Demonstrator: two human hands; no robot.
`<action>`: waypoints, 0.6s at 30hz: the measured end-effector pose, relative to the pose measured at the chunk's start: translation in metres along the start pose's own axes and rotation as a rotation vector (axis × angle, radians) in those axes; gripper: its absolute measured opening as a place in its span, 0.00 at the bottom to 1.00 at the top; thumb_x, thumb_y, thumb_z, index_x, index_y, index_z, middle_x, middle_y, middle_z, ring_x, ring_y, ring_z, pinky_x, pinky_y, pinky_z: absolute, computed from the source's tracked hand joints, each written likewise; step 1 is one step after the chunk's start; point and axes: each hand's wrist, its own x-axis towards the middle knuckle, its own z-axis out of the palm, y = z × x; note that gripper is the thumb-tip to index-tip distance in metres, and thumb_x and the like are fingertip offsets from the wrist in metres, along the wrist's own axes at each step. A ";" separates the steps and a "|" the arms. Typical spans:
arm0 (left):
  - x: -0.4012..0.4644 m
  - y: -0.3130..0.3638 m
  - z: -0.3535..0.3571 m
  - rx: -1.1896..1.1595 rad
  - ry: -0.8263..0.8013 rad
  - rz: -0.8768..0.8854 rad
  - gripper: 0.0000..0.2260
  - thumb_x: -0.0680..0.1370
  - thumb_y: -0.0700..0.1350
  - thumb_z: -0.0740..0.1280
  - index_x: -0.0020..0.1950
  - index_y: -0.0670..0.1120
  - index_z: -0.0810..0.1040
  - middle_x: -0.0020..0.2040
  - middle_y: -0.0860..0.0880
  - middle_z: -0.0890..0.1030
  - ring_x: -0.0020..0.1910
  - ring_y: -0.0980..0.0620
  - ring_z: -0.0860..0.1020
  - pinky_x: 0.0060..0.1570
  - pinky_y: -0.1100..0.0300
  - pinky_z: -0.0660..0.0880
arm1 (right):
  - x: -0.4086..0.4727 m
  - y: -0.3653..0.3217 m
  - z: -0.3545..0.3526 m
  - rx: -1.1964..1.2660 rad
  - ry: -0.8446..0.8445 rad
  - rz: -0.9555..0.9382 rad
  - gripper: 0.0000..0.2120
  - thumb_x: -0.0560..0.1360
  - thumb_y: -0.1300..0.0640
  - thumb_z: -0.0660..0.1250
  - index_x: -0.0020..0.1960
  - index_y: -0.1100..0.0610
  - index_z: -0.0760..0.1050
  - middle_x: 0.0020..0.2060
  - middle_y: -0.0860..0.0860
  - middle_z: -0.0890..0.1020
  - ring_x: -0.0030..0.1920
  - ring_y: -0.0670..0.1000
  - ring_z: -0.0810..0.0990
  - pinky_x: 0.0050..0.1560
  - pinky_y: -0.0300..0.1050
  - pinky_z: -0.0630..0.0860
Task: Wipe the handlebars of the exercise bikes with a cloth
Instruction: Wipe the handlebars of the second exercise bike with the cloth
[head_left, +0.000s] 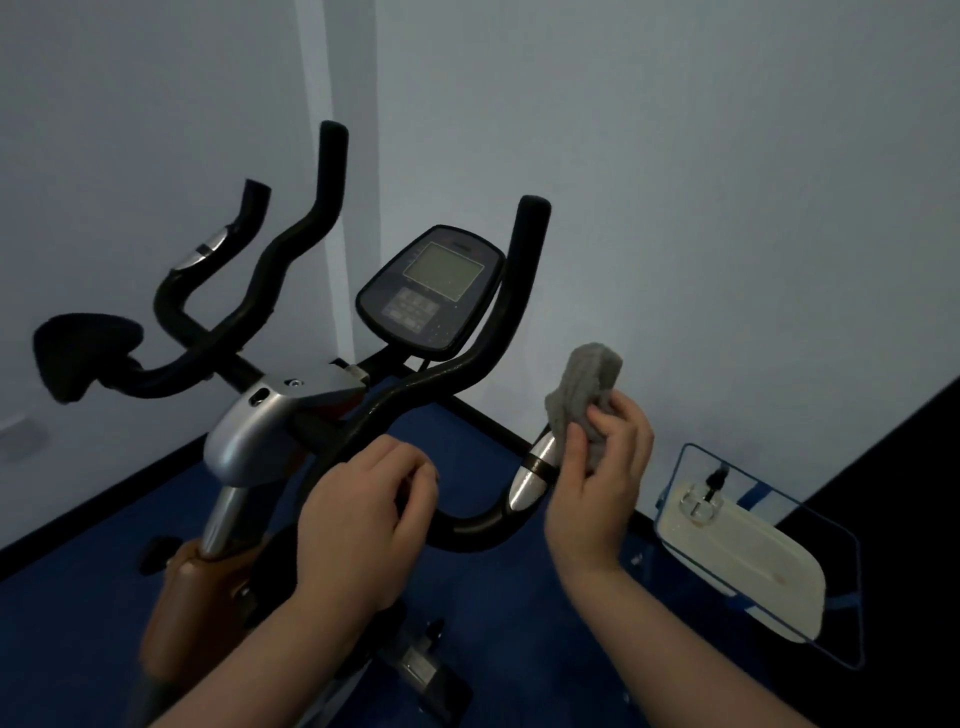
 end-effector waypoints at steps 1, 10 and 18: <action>0.000 0.000 0.000 0.002 0.003 -0.001 0.11 0.77 0.52 0.57 0.39 0.54 0.77 0.39 0.58 0.77 0.30 0.59 0.72 0.30 0.64 0.67 | 0.000 0.004 -0.006 -0.012 -0.051 -0.040 0.06 0.79 0.58 0.61 0.55 0.57 0.72 0.65 0.55 0.70 0.62 0.43 0.72 0.58 0.31 0.71; -0.001 0.002 -0.001 -0.014 0.028 -0.016 0.12 0.77 0.52 0.57 0.39 0.52 0.77 0.39 0.57 0.77 0.31 0.58 0.73 0.32 0.59 0.70 | 0.024 0.000 -0.022 -0.127 -0.149 -0.164 0.09 0.78 0.51 0.58 0.51 0.54 0.73 0.47 0.47 0.75 0.51 0.50 0.72 0.50 0.38 0.71; -0.001 0.002 -0.001 -0.006 0.028 -0.022 0.12 0.76 0.52 0.57 0.39 0.53 0.77 0.39 0.58 0.77 0.32 0.58 0.73 0.32 0.62 0.69 | 0.093 -0.007 -0.003 -0.343 -0.315 -0.287 0.08 0.72 0.52 0.71 0.48 0.51 0.74 0.50 0.48 0.73 0.50 0.45 0.71 0.45 0.42 0.75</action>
